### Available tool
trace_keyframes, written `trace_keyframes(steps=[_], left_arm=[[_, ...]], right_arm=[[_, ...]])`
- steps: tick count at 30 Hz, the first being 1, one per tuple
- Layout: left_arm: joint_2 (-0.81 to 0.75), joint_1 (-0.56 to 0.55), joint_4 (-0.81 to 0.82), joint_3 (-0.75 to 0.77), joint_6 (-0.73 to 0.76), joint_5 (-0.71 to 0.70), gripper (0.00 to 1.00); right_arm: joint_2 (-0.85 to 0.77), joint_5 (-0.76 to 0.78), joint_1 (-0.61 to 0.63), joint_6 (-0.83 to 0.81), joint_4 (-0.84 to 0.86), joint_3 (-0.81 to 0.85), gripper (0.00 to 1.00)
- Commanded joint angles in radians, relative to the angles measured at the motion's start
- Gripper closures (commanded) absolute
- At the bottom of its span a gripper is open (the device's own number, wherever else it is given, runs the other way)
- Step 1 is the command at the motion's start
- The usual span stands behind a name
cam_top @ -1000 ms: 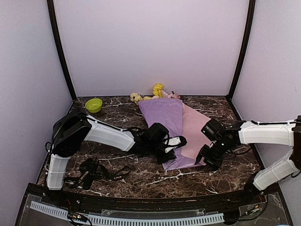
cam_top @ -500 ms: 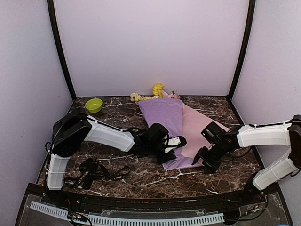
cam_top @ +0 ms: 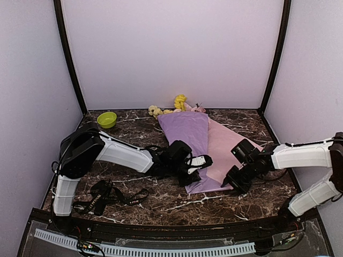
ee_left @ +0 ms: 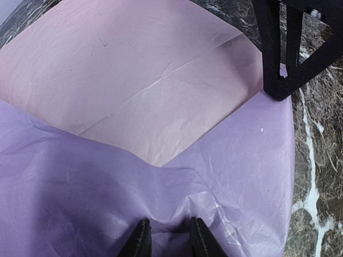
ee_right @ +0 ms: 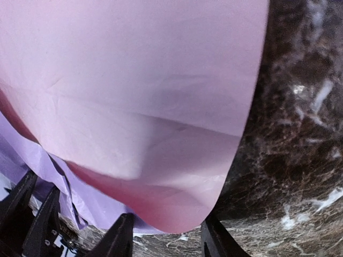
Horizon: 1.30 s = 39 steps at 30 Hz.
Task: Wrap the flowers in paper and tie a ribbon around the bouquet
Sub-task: Pick up the two-thirds-folded wrapping paper from the center of the board.
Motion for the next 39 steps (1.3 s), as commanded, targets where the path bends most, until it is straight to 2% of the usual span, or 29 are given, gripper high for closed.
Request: trace_keyframes(steps=[1,5,6,11,19,24,29,32,39], left_arm=[[0.026,-0.013,-0.064,-0.034,0.011,0.012,0.74],[0.034,-0.013,-0.072,-0.024,0.013,-0.006,0.74],[0.040,-0.013,-0.081,-0.020,0.017,-0.009,0.74],[0.044,-0.013,-0.084,-0.034,0.019,-0.003,0.74],[0.059,-0.013,-0.093,-0.034,0.014,-0.012,0.74],[0.072,-0.012,-0.094,-0.034,-0.003,-0.013,0.75],[0.075,-0.003,-0.095,-0.028,-0.023,0.011,0.75],[0.079,0.012,-0.085,-0.032,-0.057,0.064,0.75],[0.084,0.050,-0.048,-0.046,-0.151,0.166,0.78]], right_arm=[[0.006,0.019,-0.005,0.022,-0.012,-0.020,0.69],[-0.005,-0.013,-0.007,0.038,0.069,-0.074,0.96],[-0.002,-0.017,-0.007,0.025,0.089,-0.072,1.00],[0.012,0.030,0.001,-0.122,0.023,0.013,1.00],[-0.066,0.116,0.057,-0.177,-0.020,0.057,1.00],[-0.076,0.175,0.121,-0.234,-0.050,0.121,1.00],[-0.041,0.263,0.202,-0.368,-0.067,0.233,1.00],[-0.029,0.298,0.243,-0.465,-0.031,0.264,1.00],[-0.023,0.346,0.282,-0.622,0.093,0.222,1.00]])
